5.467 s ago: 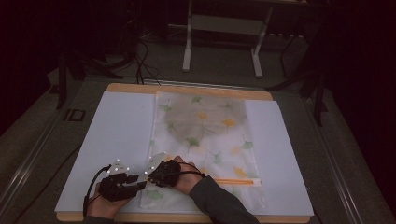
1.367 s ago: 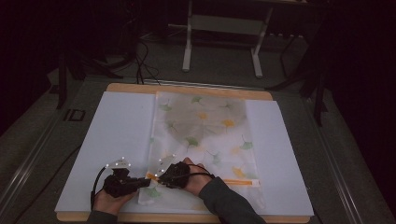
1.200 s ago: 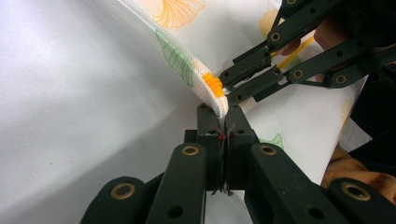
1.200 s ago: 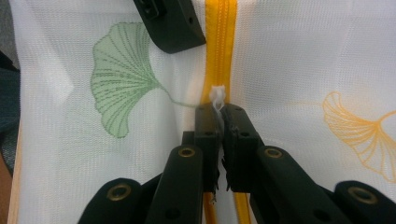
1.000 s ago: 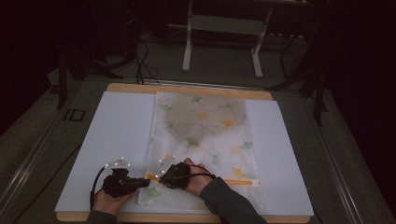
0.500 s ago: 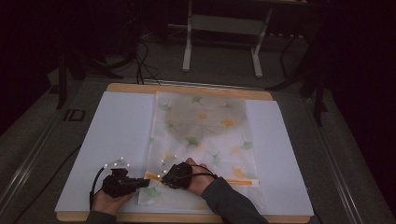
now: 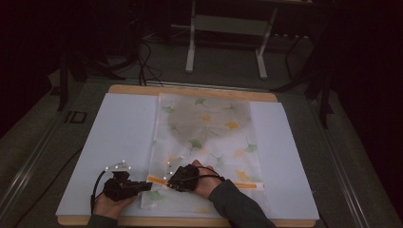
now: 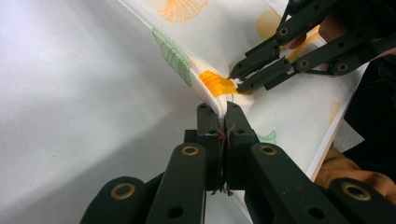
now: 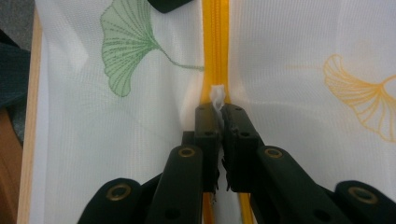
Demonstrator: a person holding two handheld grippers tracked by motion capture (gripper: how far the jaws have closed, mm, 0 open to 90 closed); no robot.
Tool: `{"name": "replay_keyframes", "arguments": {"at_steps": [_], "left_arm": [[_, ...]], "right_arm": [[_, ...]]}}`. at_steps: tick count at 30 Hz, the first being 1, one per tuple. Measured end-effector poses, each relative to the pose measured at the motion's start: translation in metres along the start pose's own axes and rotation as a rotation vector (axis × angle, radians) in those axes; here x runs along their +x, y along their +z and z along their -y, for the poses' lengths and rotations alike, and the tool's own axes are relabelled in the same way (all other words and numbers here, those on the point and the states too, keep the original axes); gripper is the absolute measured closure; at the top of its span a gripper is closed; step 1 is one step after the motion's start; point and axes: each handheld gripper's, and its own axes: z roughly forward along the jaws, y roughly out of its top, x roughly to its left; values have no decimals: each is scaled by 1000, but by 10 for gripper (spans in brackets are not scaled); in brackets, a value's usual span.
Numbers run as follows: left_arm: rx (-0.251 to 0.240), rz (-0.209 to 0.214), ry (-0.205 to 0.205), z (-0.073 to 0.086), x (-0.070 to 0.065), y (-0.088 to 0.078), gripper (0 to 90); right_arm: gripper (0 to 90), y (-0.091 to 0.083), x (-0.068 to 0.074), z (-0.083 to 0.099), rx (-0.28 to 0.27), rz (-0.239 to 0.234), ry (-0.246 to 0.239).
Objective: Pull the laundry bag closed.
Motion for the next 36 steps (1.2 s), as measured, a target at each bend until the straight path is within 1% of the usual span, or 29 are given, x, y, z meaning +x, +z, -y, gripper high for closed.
{"name": "replay_keyframes", "arguments": {"at_steps": [3, 14, 36], "left_arm": [[0, 0, -1, 0, 0, 0, 878], [2, 1, 4, 0, 0, -1, 878], [-2, -2, 2, 0, 1, -2, 878]], "right_arm": [[852, -1, -1, 1, 3, -5, 8], [853, -3, -1, 2, 17, -4, 1], [856, -10, -4, 13, 31, -6, 14]]}}
